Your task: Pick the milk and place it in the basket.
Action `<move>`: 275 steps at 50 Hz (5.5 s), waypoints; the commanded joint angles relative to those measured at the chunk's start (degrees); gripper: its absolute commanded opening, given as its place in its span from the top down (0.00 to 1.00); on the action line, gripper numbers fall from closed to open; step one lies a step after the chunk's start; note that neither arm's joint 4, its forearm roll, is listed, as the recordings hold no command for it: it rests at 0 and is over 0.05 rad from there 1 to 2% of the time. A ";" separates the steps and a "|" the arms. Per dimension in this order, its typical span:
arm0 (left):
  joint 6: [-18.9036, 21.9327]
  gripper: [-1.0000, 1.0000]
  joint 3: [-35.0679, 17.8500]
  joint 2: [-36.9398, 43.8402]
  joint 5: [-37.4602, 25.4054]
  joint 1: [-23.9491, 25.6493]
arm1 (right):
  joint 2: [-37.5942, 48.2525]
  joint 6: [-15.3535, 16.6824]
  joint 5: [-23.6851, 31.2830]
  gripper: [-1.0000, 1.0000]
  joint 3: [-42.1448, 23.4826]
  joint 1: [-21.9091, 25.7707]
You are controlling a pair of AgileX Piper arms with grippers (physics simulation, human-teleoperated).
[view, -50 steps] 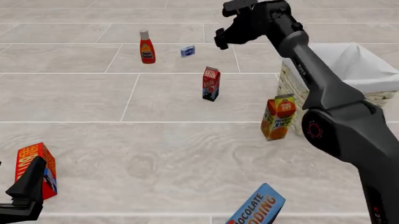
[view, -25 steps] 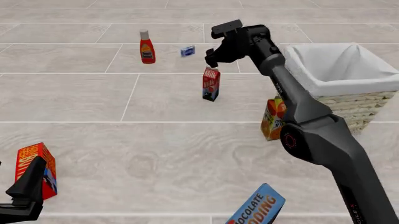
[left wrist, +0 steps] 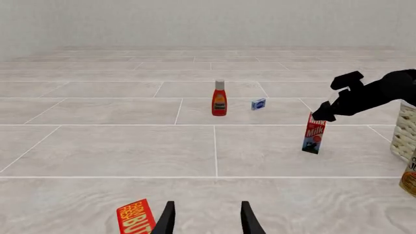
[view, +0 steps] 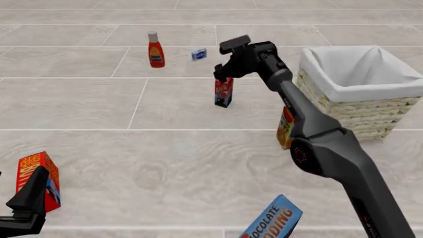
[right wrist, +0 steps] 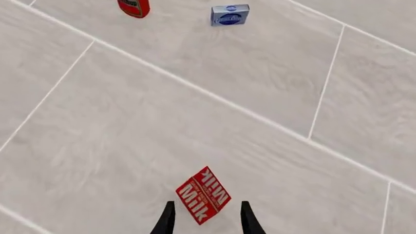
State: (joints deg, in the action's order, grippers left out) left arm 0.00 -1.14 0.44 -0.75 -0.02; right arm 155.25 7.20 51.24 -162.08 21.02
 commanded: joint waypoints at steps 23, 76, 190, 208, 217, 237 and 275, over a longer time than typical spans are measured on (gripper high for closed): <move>0.01 0.00 0.00 0.00 0.00 0.00 | 3.94 0.58 -2.38 0.00 -0.11 0.01; 0.01 0.00 0.00 -0.01 0.00 0.00 | 2.40 1.59 -3.73 1.00 -0.12 0.31; 0.00 0.00 0.00 -0.01 0.00 0.00 | -62.90 6.16 -16.32 1.00 65.06 -18.61; 0.00 0.00 0.00 -0.01 0.00 0.01 | -62.72 8.66 -17.69 1.00 68.39 -25.35; 0.00 0.00 0.00 -0.01 0.00 -0.01 | -61.50 8.82 -19.16 1.00 69.23 -27.21; 0.00 0.00 0.00 0.00 0.00 0.01 | -57.56 8.33 -21.78 1.00 70.31 -30.53; 0.00 0.00 0.00 0.00 0.00 0.00 | -50.72 8.92 -25.89 1.00 72.05 -32.01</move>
State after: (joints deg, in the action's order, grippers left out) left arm 0.00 -1.14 0.44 -0.75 -0.03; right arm 103.81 17.48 26.71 -89.61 -10.82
